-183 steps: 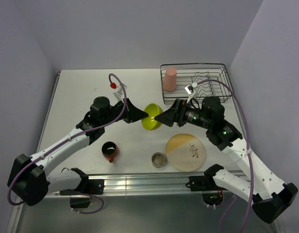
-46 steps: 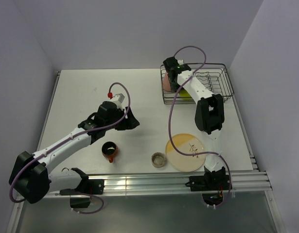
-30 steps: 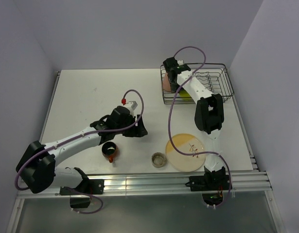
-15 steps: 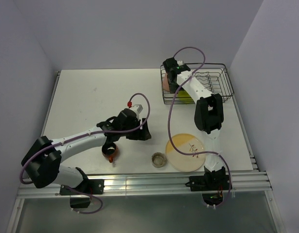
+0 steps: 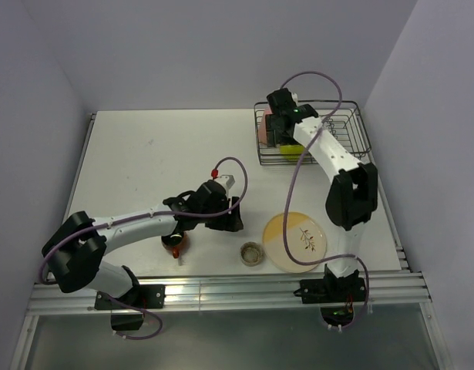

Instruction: Load the mixed dishes into the dish rack

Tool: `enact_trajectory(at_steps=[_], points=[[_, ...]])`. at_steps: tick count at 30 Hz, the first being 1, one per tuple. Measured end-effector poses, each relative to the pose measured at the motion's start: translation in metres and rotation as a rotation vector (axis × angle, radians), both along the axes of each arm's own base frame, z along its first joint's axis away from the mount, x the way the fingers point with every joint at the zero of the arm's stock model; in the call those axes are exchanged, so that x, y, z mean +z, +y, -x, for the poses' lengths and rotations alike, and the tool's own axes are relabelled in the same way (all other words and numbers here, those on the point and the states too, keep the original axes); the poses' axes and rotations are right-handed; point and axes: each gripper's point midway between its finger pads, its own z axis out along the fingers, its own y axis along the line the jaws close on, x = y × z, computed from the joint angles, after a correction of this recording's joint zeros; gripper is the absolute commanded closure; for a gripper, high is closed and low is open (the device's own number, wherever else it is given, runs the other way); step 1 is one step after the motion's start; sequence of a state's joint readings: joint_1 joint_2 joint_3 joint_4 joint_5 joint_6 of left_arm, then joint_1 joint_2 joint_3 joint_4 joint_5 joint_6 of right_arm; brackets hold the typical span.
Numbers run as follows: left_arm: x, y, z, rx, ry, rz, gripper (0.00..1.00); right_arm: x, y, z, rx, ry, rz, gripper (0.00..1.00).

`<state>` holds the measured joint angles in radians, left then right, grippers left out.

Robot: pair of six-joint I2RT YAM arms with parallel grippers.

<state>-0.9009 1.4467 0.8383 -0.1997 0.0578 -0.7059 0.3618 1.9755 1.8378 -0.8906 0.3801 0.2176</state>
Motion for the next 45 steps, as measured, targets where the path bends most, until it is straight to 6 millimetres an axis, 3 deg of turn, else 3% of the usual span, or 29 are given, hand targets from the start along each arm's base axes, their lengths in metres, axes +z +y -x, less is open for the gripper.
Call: enact_trajectory(at_steps=[5, 8, 11, 16, 19, 20, 22, 23, 29, 32, 36, 40, 42, 45], points=[[-0.002, -0.009, 0.015, -0.027, 0.002, 0.005, 0.35, 0.059, 0.015, 0.033, 0.033, -0.139, -0.111, 0.12], [-0.009, -0.006, 0.028, -0.035, 0.016, 0.003, 0.37, 0.079, 0.023, 0.059, 0.067, -0.198, -0.175, 0.12], [-0.019, -0.003, 0.041, -0.043, 0.038, -0.015, 0.40, 0.083, 0.028, 0.089, 0.098, -0.212, -0.220, 0.12], [-0.032, -0.011, 0.056, -0.073, 0.058, -0.028, 0.44, 0.071, 0.032, 0.127, 0.132, -0.199, -0.283, 0.12], [-0.047, -0.016, 0.065, -0.088, 0.085, -0.055, 0.59, 0.069, 0.031, 0.144, 0.139, -0.202, -0.324, 0.12], [-0.052, -0.017, 0.067, -0.090, 0.093, -0.062, 0.72, 0.071, 0.030, 0.149, 0.142, -0.209, -0.334, 0.12], [-0.056, -0.020, 0.069, -0.093, 0.100, -0.064, 0.84, 0.076, 0.029, 0.156, 0.145, -0.227, -0.358, 0.12], [-0.058, -0.020, 0.070, -0.097, 0.100, -0.069, 0.99, 0.079, 0.028, 0.158, 0.147, -0.235, -0.366, 0.12], [-0.051, -0.024, 0.066, -0.098, 0.083, -0.062, 1.00, 0.084, 0.033, 0.169, 0.170, -0.255, -0.430, 0.12], [-0.032, -0.018, 0.058, -0.096, 0.069, -0.025, 1.00, 0.074, 0.046, 0.179, 0.214, -0.215, -0.502, 0.12], [0.037, -0.014, 0.019, -0.064, 0.023, 0.217, 1.00, 0.063, 0.072, 0.199, 0.296, -0.154, -0.656, 0.12], [0.109, -0.001, -0.022, -0.055, -0.084, 0.474, 1.00, 0.069, 0.100, 0.215, 0.391, -0.116, -0.849, 0.12], [0.131, -0.002, -0.025, -0.096, -0.103, 0.570, 1.00, 0.075, 0.111, 0.221, 0.432, -0.104, -0.929, 0.12], [0.142, -0.004, -0.016, -0.155, -0.058, 0.687, 1.00, 0.092, 0.124, 0.228, 0.502, -0.115, -1.045, 0.12]])
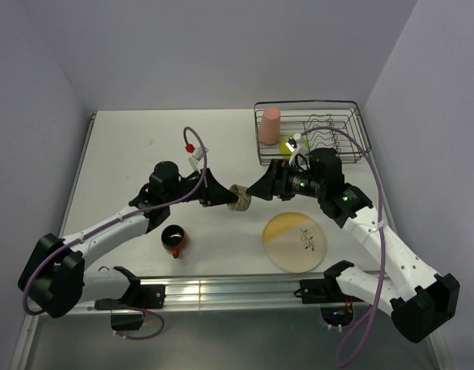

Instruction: Load the mixed dishes into the dish rack

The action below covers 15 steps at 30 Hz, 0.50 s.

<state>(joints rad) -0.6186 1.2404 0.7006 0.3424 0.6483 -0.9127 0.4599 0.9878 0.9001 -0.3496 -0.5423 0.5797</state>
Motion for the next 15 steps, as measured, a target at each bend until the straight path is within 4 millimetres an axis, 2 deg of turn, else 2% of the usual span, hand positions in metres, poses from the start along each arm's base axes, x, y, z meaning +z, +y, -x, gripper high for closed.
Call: enact_trajectory(at_steps=[4, 9, 15], points=[[0.013, -0.005, 0.018, -0.111, 0.041, 0.139, 1.00, 0.017, 0.011, 0.012, 0.087, -0.014, -0.119, 0.12], [0.028, -0.008, 0.028, -0.200, 0.085, 0.286, 1.00, 0.032, 0.019, 0.019, 0.160, -0.023, -0.224, 0.12], [0.029, -0.011, 0.031, -0.252, 0.195, 0.353, 1.00, 0.037, 0.025, 0.024, 0.205, -0.015, -0.295, 0.14]])
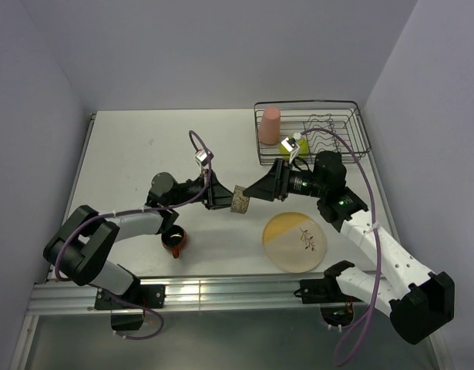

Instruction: Load the mixed dishes into the dish rack

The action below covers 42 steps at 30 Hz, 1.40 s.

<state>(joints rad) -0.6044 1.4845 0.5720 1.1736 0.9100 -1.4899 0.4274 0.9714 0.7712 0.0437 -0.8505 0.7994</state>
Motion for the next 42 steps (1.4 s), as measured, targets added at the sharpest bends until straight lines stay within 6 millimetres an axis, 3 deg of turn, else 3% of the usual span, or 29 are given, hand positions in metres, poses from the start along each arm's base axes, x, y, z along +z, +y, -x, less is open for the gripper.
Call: enact_trajectory(at_steps=[17, 22, 27, 30, 31, 33, 34, 35, 37, 42], points=[[0.010, 0.000, -0.004, 0.017, 0.009, 0.048, 1.00, 0.006, 0.013, 0.016, 0.075, 0.006, -0.032, 0.16], [0.011, 0.001, -0.006, 0.026, 0.008, 0.049, 1.00, 0.003, 0.019, 0.016, 0.080, 0.003, -0.021, 0.23], [0.012, 0.002, -0.007, 0.029, 0.006, 0.055, 1.00, 0.005, 0.020, 0.015, 0.077, -0.017, -0.013, 0.52], [0.011, 0.002, -0.008, 0.030, 0.009, 0.056, 0.98, 0.004, 0.020, 0.014, 0.072, -0.021, -0.008, 0.94], [0.010, 0.002, -0.008, 0.029, 0.012, 0.054, 0.73, 0.003, 0.019, 0.013, 0.068, -0.019, -0.005, 1.00], [0.007, 0.001, -0.010, 0.028, 0.030, 0.051, 0.44, 0.001, 0.019, 0.012, 0.059, -0.017, 0.006, 1.00], [0.006, 0.000, -0.011, 0.029, 0.034, 0.050, 0.20, -0.002, 0.019, 0.011, 0.050, -0.010, 0.017, 1.00], [0.004, 0.000, -0.011, 0.029, 0.045, 0.048, 0.11, -0.004, 0.019, 0.010, 0.049, -0.007, 0.025, 1.00], [-0.001, -0.002, -0.013, 0.026, 0.076, 0.040, 0.01, -0.006, 0.020, 0.010, 0.047, -0.004, 0.036, 1.00], [-0.015, -0.002, -0.017, 0.027, 0.133, 0.017, 0.01, -0.010, 0.019, 0.007, 0.024, -0.004, 0.058, 1.00]])
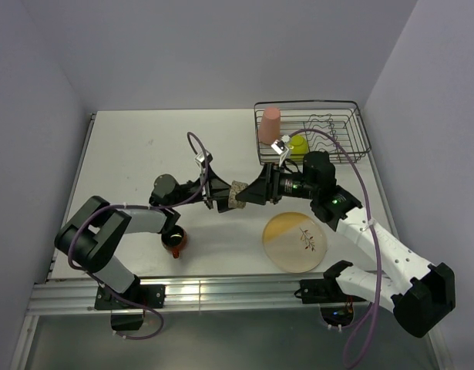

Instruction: Load the mixed dishes into the dish rack

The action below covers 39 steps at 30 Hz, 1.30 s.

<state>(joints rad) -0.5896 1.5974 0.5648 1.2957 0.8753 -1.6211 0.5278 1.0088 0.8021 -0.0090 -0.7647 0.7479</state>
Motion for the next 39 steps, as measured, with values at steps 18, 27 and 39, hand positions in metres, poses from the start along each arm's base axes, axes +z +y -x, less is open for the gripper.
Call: enact_trajectory(at_steps=[18, 27, 39], points=[[0.020, 0.060, -0.073, 0.475, -0.269, -0.390, 0.01, -0.010, -0.061, -0.144, -0.511, -0.070, 0.546, 1.00], [-0.022, 0.137, -0.089, 0.793, -0.237, -0.822, 0.01, -0.069, -0.100, -0.249, -0.673, 0.016, 0.914, 1.00], [-0.097, 0.171, -0.073, 0.799, -0.017, -1.107, 0.08, -0.096, -0.143, -0.288, -0.731, 0.052, 1.104, 1.00]])
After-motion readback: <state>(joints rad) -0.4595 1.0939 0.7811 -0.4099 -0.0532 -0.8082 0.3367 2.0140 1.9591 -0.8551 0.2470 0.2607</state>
